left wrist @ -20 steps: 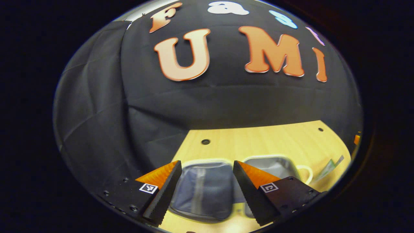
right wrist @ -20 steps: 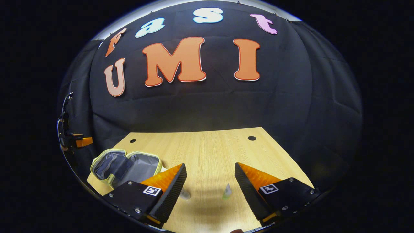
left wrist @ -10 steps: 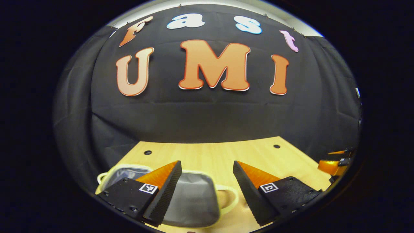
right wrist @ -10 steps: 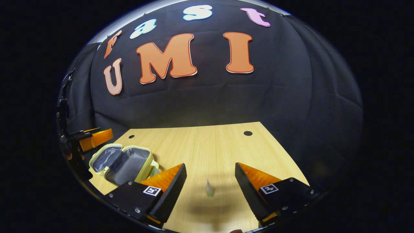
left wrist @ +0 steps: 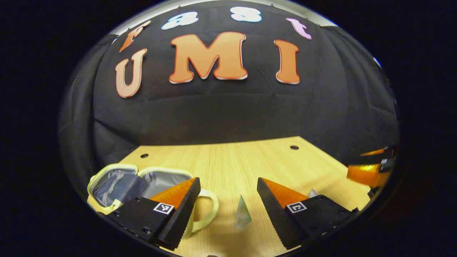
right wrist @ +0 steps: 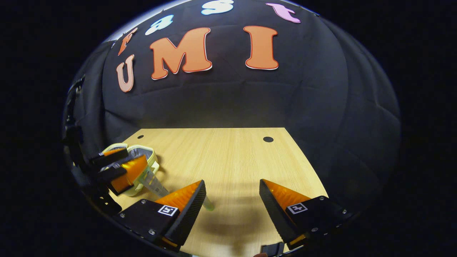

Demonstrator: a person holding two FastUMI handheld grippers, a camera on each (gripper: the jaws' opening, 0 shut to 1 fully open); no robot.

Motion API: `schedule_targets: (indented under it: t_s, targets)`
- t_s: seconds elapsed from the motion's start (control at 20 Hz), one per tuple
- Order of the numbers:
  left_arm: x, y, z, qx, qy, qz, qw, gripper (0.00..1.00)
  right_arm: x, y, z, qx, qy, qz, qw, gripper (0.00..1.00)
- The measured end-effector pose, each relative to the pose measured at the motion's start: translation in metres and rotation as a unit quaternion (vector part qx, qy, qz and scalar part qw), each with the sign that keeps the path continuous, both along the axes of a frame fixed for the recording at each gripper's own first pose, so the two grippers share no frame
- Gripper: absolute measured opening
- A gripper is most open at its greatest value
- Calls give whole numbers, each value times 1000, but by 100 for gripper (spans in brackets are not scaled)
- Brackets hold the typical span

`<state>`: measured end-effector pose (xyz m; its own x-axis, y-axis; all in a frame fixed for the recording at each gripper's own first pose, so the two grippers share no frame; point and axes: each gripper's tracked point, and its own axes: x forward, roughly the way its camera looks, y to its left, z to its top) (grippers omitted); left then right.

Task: First open the suitcase, pack the skin care products into it, and then close the suitcase.

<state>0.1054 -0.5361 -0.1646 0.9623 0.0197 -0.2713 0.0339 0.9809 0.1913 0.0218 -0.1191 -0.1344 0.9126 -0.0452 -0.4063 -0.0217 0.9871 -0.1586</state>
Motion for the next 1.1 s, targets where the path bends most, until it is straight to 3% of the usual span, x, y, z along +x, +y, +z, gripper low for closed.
schedule_targets:
  t_s: [0.15, 0.35, 0.55, 0.7, 0.8, 1.1]
  targets:
    - [2, -2, -60, -7, 54, 11, 998, 99, 1, -13, -6, -2, 5, -3, 1000, 95]
    - [14, 7, -103, 7, 89, 27, 996, 99, -1, -23, -18, 2, 21, -8, 1000, 95]
    - [27, 8, -118, 23, 89, 29, 995, 73, -3, -25, -26, -5, 30, -8, 1000, 95]
    - [32, 1, -114, 21, 76, 21, 997, 43, -8, -20, -31, -17, 36, 1, 999, 96]
    - [28, 4, -115, 10, 82, 22, 996, 34, -10, -12, -32, -24, 33, 13, 999, 96]
    - [5, 1, -83, -25, 95, -2, 995, 34, -9, 18, -66, -19, 67, 49, 996, 96]
